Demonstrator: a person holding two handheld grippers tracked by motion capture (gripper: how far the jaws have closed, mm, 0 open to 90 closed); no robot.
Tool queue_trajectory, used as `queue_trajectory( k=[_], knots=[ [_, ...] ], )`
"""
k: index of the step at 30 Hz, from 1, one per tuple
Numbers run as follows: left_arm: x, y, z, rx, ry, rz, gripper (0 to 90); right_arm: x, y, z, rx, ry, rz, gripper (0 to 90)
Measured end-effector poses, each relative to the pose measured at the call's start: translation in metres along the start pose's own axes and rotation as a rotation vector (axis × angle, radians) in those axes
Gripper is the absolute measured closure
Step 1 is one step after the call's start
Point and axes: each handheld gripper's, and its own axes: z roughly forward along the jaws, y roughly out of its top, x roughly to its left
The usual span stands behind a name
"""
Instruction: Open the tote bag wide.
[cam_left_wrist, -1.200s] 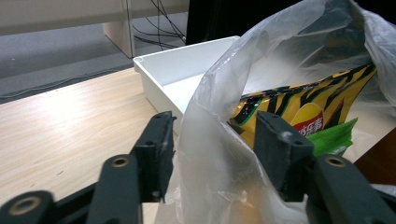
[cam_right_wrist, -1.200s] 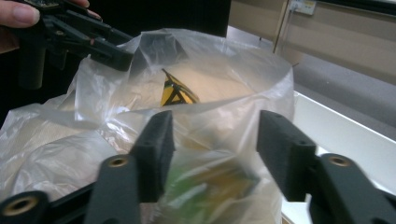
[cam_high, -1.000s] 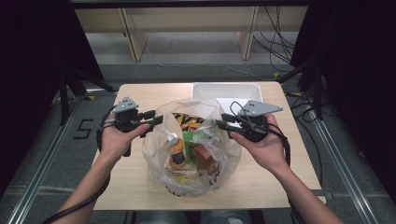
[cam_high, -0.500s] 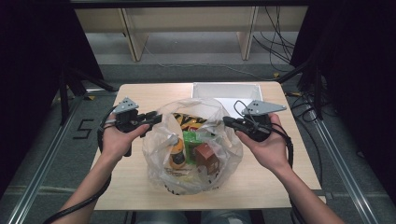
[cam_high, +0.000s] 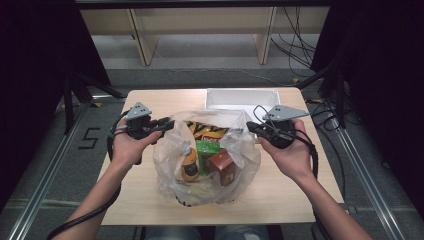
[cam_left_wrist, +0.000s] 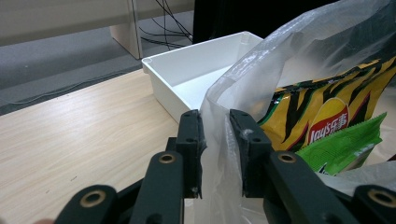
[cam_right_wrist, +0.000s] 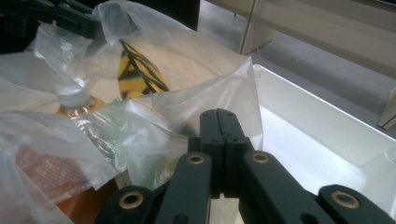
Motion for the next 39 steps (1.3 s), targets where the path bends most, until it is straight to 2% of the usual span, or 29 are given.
queue_trajectory(
  k=[1,5,6,8,9,10,11,12,19,22,23,24,25,30,32,34,36,37,39],
  knots=[
    [0.000,0.000,0.001,0.003,0.001,0.006,74.5,0.001,-0.001,0.001,-0.001,-0.016,0.014,90.0],
    [0.000,0.002,0.003,0.008,0.005,0.027,75.6,-0.003,-0.003,0.002,0.010,-0.004,0.006,90.0],
    [0.000,0.003,0.003,0.004,0.007,0.037,76.7,-0.004,-0.003,0.002,-0.002,-0.017,-0.002,90.0],
    [0.000,0.005,0.001,-0.011,0.011,0.040,78.4,-0.003,-0.002,0.001,-0.004,-0.008,0.002,90.0],
    [0.000,0.006,0.000,-0.017,0.014,0.047,79.2,-0.003,-0.002,0.001,-0.017,-0.013,-0.016,90.0],
    [0.000,0.006,0.000,-0.027,0.017,0.048,80.9,0.000,-0.001,-0.001,-0.004,-0.007,0.017,90.0],
    [0.000,0.006,-0.001,-0.034,0.020,0.047,80.9,0.000,-0.001,-0.001,-0.004,-0.007,0.017,90.0],
    [0.000,0.006,-0.001,-0.044,0.020,0.054,83.5,-0.001,0.000,-0.002,-0.005,0.001,-0.020,90.0],
    [0.002,0.006,-0.002,-0.083,0.067,0.071,86.2,0.001,-0.001,-0.003,-0.004,-0.003,0.001,90.0],
    [0.003,0.006,-0.002,-0.086,0.076,0.080,86.7,0.003,0.000,-0.004,-0.009,0.000,-0.005,90.0],
    [0.003,0.007,-0.002,-0.078,0.078,0.089,86.6,0.003,0.000,-0.005,-0.012,-0.009,-0.016,90.0],
    [0.002,0.007,-0.002,-0.077,0.076,0.089,86.2,0.005,0.001,-0.005,-0.015,-0.006,-0.001,90.0],
    [0.002,0.007,-0.001,-0.072,0.078,0.094,85.9,0.003,0.001,-0.007,-0.006,-0.015,-0.028,90.0],
    [0.000,0.004,0.007,-0.036,0.077,0.109,85.3,0.003,0.001,-0.007,-0.003,-0.036,-0.031,90.0],
    [0.001,0.003,0.012,-0.026,0.073,0.107,85.4,0.003,0.000,-0.007,0.013,-0.028,-0.028,90.0],
    [0.002,0.002,0.015,-0.008,0.072,0.116,85.8,0.002,0.000,-0.005,0.000,-0.040,-0.032,90.0],
    [0.002,0.002,0.017,0.005,0.068,0.117,86.0,0.001,0.000,-0.006,0.020,-0.040,-0.033,90.0],
    [0.003,0.001,0.018,0.015,0.067,0.125,86.3,0.002,-0.001,-0.007,0.030,-0.037,-0.016,90.0],
    [0.003,0.000,0.020,0.026,0.066,0.119,86.4,0.000,-0.002,-0.007,0.050,-0.028,-0.023,90.0]
  ],
)
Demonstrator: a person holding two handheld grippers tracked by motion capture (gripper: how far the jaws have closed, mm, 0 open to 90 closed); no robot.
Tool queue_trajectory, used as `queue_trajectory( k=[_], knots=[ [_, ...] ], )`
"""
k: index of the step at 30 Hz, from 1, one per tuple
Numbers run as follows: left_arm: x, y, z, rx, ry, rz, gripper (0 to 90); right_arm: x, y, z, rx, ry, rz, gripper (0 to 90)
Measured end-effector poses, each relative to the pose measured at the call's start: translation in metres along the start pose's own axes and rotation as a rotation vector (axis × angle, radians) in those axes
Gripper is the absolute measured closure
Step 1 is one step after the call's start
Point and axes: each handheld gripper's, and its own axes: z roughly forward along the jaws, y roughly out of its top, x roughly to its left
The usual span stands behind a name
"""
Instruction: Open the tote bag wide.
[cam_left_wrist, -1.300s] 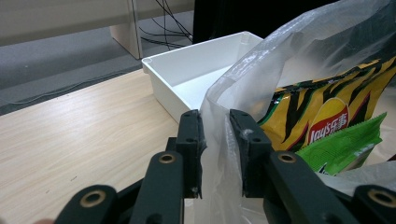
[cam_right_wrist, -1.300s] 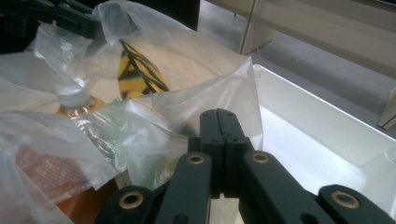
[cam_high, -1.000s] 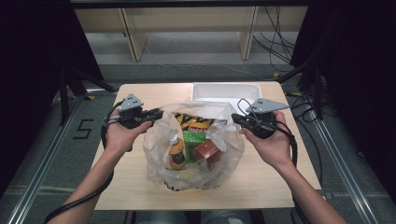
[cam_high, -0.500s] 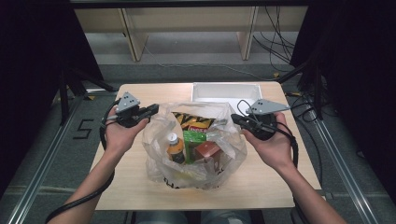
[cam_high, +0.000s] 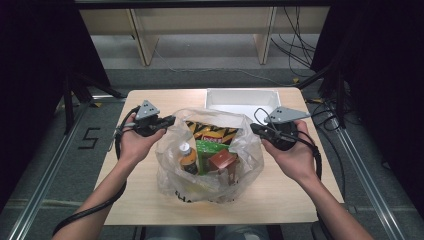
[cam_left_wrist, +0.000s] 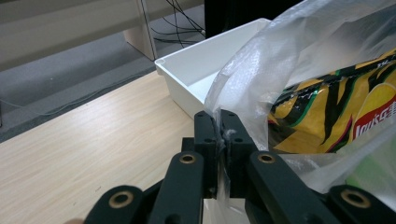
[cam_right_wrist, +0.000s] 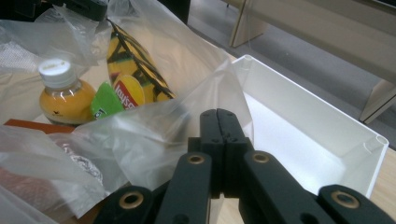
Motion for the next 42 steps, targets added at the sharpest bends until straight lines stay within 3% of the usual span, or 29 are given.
queue_trajectory(
  k=[2,13,14,15,17,21,26,30,31,34,36,38,39,41,42],
  knots=[
    [0.000,-0.001,0.002,0.012,-0.009,0.000,86.5,-0.001,-0.001,0.001,-0.010,-0.014,-0.011,90.0],
    [-0.001,-0.009,0.011,0.086,-0.043,0.007,87.4,-0.008,-0.016,0.012,0.088,0.005,-0.004,90.0],
    [-0.002,-0.010,0.013,0.080,-0.039,-0.014,87.6,-0.009,-0.019,0.014,0.097,0.003,0.007,90.0],
    [0.000,-0.012,0.014,0.101,-0.047,-0.001,87.6,-0.009,-0.019,0.014,0.097,0.003,0.007,90.0],
    [0.000,-0.014,0.017,0.100,-0.055,-0.034,88.1,-0.011,-0.023,0.017,0.105,0.006,-0.007,90.0],
    [0.004,-0.020,0.021,0.132,-0.086,-0.034,88.2,-0.013,-0.030,0.022,0.119,0.005,0.005,90.0],
    [0.009,-0.030,0.026,0.158,-0.107,-0.075,88.9,-0.010,-0.041,0.028,0.144,0.003,0.055,90.0],
    [0.012,-0.039,0.032,0.158,-0.119,-0.134,89.0,-0.007,-0.049,0.034,0.155,0.014,0.068,90.0],
    [0.014,-0.041,0.032,0.178,-0.123,-0.117,89.0,-0.008,-0.053,0.037,0.147,0.014,0.069,90.0],
    [0.014,-0.046,0.035,0.169,-0.124,-0.147,89.0,-0.006,-0.056,0.040,0.151,0.019,0.076,90.0],
    [0.016,-0.047,0.035,0.183,-0.131,-0.133,89.0,-0.005,-0.058,0.042,0.138,0.009,0.099,90.0],
    [0.015,-0.049,0.037,0.165,-0.127,-0.164,89.1,-0.009,-0.060,0.044,0.126,0.019,0.092,90.0],
    [0.017,-0.051,0.036,0.180,-0.131,-0.141,89.1,-0.009,-0.060,0.044,0.126,0.019,0.092,90.0],
    [0.016,-0.053,0.038,0.164,-0.128,-0.173,89.1,-0.009,-0.062,0.046,0.125,0.014,0.108,90.0],
    [0.017,-0.054,0.038,0.177,-0.130,-0.167,89.1,-0.009,-0.063,0.048,0.130,0.015,0.120,90.0]
  ],
)
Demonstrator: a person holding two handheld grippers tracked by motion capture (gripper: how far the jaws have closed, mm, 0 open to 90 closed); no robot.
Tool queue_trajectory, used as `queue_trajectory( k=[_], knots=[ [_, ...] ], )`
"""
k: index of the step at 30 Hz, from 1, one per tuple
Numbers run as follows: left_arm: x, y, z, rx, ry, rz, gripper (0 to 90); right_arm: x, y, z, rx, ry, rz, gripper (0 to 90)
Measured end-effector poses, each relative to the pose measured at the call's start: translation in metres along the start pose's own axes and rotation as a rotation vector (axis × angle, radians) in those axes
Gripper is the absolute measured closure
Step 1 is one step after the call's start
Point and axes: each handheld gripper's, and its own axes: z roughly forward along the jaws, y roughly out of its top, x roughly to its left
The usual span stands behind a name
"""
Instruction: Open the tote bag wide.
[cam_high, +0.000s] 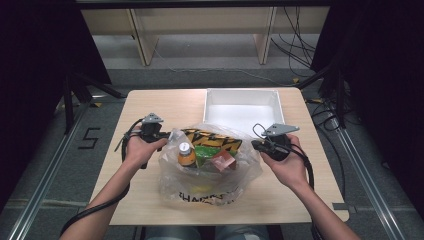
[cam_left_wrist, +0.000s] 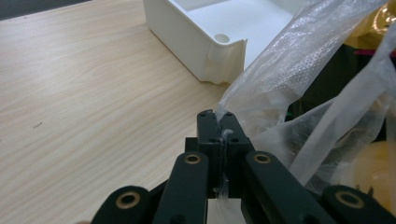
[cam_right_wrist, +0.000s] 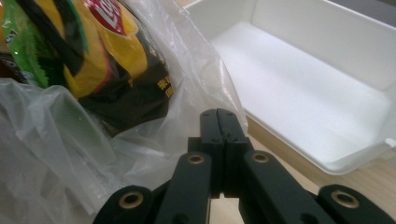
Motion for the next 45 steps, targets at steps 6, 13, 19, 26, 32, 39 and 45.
queue_trajectory(
  k=[6,13,19,26,32,39,45],
  knots=[
    [0.002,-0.005,0.006,0.007,0.002,-0.015,89.2,-0.003,-0.005,0.008,0.015,-0.001,0.026,90.0],
    [0.006,-0.011,0.011,0.041,0.013,-0.002,89.1,-0.013,-0.011,0.018,0.036,0.000,0.024,90.0],
    [0.007,-0.016,0.016,0.080,0.033,-0.007,89.1,-0.018,-0.015,0.024,0.042,-0.016,0.041,90.0],
    [0.009,-0.020,0.019,0.093,0.046,0.000,88.9,-0.020,-0.019,0.025,0.077,-0.007,0.089,90.0],
    [0.009,-0.018,0.014,0.064,0.046,-0.019,87.7,-0.020,-0.017,0.024,0.053,-0.022,0.060,90.0],
    [0.010,-0.011,-0.009,-0.029,0.077,-0.060,71.9,-0.017,-0.005,-0.003,-0.043,-0.028,0.065,76.5],
    [0.003,-0.003,-0.038,-0.127,0.114,-0.074,56.5,-0.010,0.008,-0.036,-0.160,0.002,0.049,65.1]
  ],
)
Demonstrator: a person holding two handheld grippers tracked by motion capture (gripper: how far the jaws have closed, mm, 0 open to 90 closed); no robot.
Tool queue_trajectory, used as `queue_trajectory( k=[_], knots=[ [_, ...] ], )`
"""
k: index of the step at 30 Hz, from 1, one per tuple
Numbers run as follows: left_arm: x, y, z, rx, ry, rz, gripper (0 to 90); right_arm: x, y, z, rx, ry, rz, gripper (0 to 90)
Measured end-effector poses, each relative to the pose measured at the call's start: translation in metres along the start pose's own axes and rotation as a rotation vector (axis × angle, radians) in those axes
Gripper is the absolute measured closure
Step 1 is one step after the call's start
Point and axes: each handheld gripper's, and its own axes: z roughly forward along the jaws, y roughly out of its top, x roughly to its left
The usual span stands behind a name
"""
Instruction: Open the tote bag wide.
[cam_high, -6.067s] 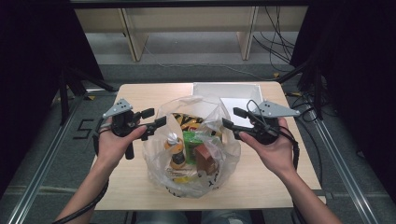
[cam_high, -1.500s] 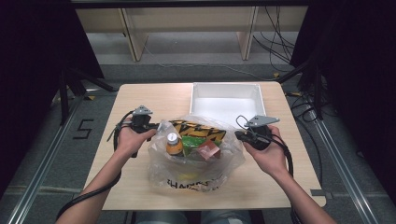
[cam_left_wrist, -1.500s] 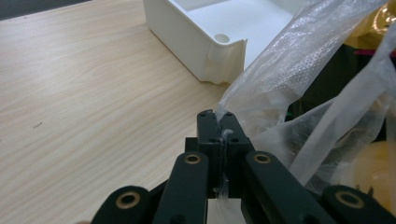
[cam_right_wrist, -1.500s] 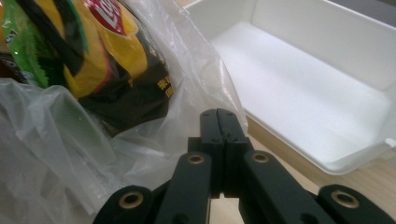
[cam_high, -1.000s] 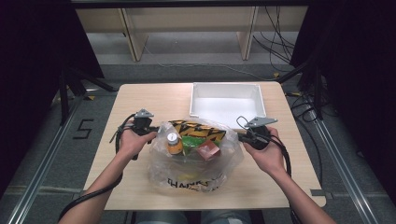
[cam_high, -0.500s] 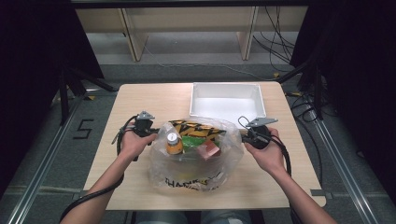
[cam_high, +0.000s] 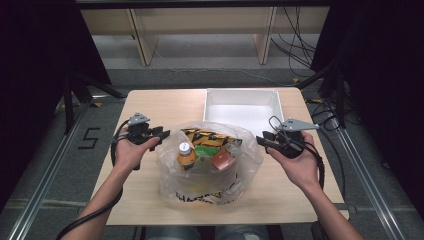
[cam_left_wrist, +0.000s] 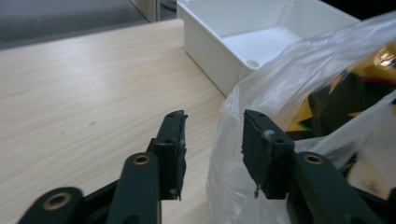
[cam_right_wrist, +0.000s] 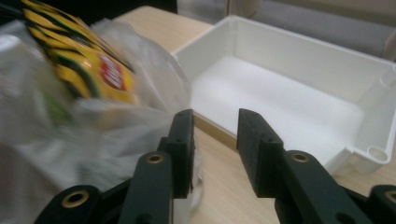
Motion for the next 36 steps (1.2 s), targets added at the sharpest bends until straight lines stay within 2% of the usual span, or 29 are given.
queue_trajectory(
  k=[2,3,4,5,6,9,10,11,12,13,15,17,18,20,22,23,25,27,28,31,35,36],
  knots=[
    [-0.002,0.003,-0.009,-0.028,0.006,0.007,52.9,0.011,0.006,-0.014,-0.021,0.026,0.007,62.0],
    [-0.003,0.005,-0.014,-0.039,0.003,0.006,52.9,0.011,0.006,-0.014,-0.021,0.026,0.007,62.0],
    [-0.005,0.006,-0.018,-0.054,0.001,0.008,52.4,0.013,0.007,-0.015,-0.043,0.044,-0.014,61.1],
    [-0.006,0.007,-0.023,-0.062,-0.001,0.013,51.9,0.018,0.008,-0.020,-0.041,0.050,0.006,60.2],
    [-0.009,0.009,-0.028,-0.069,-0.001,0.016,51.3,0.022,0.009,-0.022,-0.050,0.070,-0.002,59.4],
    [-0.017,0.011,-0.037,-0.076,-0.038,0.024,49.3,0.033,0.012,-0.030,-0.073,0.107,-0.002,57.5],
    [-0.020,0.011,-0.039,-0.078,-0.047,0.023,48.4,0.035,0.015,-0.032,-0.081,0.129,-0.048,57.0],
    [-0.022,0.012,-0.040,-0.077,-0.058,0.033,47.6,0.040,0.016,-0.033,-0.079,0.137,-0.014,56.5],
    [-0.025,0.012,-0.042,-0.076,-0.065,0.036,46.7,0.042,0.018,-0.034,-0.093,0.153,-0.037,55.6],
    [-0.028,0.012,-0.043,-0.073,-0.071,0.044,45.5,0.046,0.020,-0.034,-0.104,0.168,-0.031,55.0],
    [-0.032,0.011,-0.045,-0.062,-0.085,0.058,43.7,0.054,0.024,-0.036,-0.099,0.202,-0.028,53.7],
    [-0.036,0.010,-0.046,-0.052,-0.108,0.062,43.5,0.058,0.026,-0.033,-0.105,0.222,-0.054,52.3],
    [-0.037,0.009,-0.046,-0.044,-0.115,0.067,43.2,0.062,0.027,-0.032,-0.091,0.230,-0.039,51.8],
    [-0.039,0.008,-0.046,-0.028,-0.126,0.077,41.9,0.065,0.028,-0.027,-0.083,0.244,-0.049,51.4],
    [-0.041,0.006,-0.048,-0.012,-0.143,0.090,41.6,0.066,0.029,-0.026,-0.080,0.245,-0.059,50.7],
    [-0.042,0.005,-0.049,-0.003,-0.148,0.099,41.0,0.069,0.028,-0.026,-0.067,0.252,-0.042,50.1],
    [-0.044,0.002,-0.050,0.006,-0.152,0.098,40.4,0.070,0.028,-0.024,-0.057,0.265,-0.054,49.5],
    [-0.045,0.000,-0.051,0.017,-0.159,0.107,40.3,0.069,0.027,-0.020,-0.069,0.254,-0.076,49.5],
    [-0.045,-0.002,-0.050,0.022,-0.164,0.110,40.2,0.070,0.026,-0.020,-0.043,0.261,-0.061,49.5],
    [-0.046,-0.006,-0.049,0.030,-0.171,0.116,39.9,0.071,0.023,-0.016,-0.020,0.262,-0.047,49.6],
    [-0.047,-0.011,-0.049,0.047,-0.182,0.127,39.9,0.069,0.020,-0.012,-0.005,0.253,-0.085,55.1],
    [-0.047,-0.013,-0.049,0.053,-0.186,0.126,40.2,0.070,0.020,-0.012,0.007,0.250,-0.081,58.0]
  ],
)
